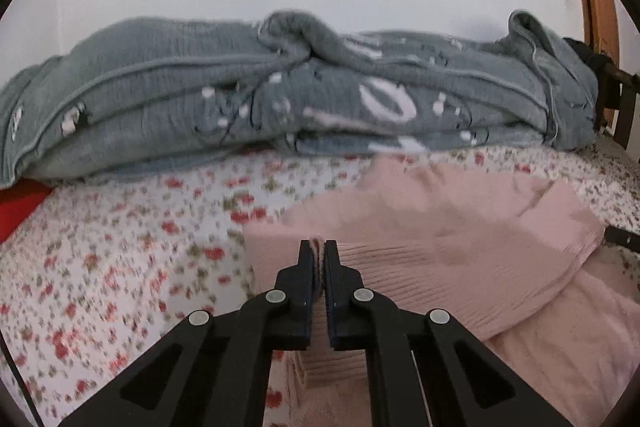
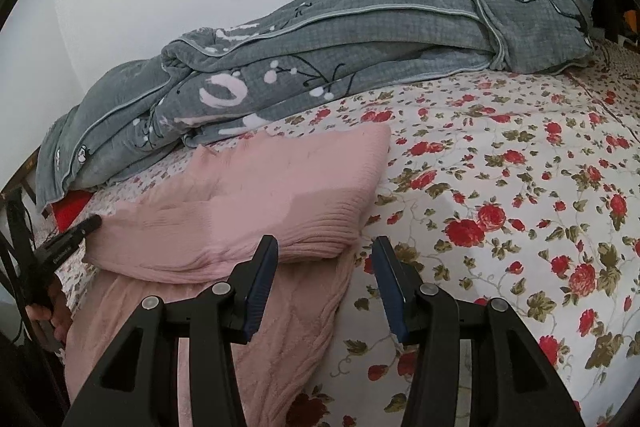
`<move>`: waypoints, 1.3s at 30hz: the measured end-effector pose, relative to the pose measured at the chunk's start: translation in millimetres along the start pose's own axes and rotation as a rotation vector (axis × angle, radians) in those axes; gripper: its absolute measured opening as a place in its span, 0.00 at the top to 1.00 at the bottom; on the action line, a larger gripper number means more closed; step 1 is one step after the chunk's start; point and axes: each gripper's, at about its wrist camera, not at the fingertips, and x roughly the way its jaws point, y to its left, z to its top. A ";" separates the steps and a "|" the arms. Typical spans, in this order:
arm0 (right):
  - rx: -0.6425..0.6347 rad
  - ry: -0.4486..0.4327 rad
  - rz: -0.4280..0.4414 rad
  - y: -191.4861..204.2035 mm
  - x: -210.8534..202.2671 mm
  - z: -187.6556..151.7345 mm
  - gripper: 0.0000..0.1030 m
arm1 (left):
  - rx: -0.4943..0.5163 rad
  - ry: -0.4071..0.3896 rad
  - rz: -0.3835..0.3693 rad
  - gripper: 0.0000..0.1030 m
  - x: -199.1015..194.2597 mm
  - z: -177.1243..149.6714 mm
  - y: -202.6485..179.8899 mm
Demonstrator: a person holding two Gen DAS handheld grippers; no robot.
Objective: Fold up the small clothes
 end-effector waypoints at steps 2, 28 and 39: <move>0.003 -0.002 0.000 0.4 -0.1 0.2 0.53 | 0.000 -0.024 0.006 0.94 -1.0 9.3 -2.1; -0.042 0.060 -0.081 6.2 4.2 -5.5 0.53 | -0.025 0.146 0.052 0.44 28.2 -16.7 0.5; -0.172 -0.098 -0.120 43.4 -46.2 -4.3 0.53 | 0.002 0.050 0.090 0.44 -28.1 -24.8 -9.3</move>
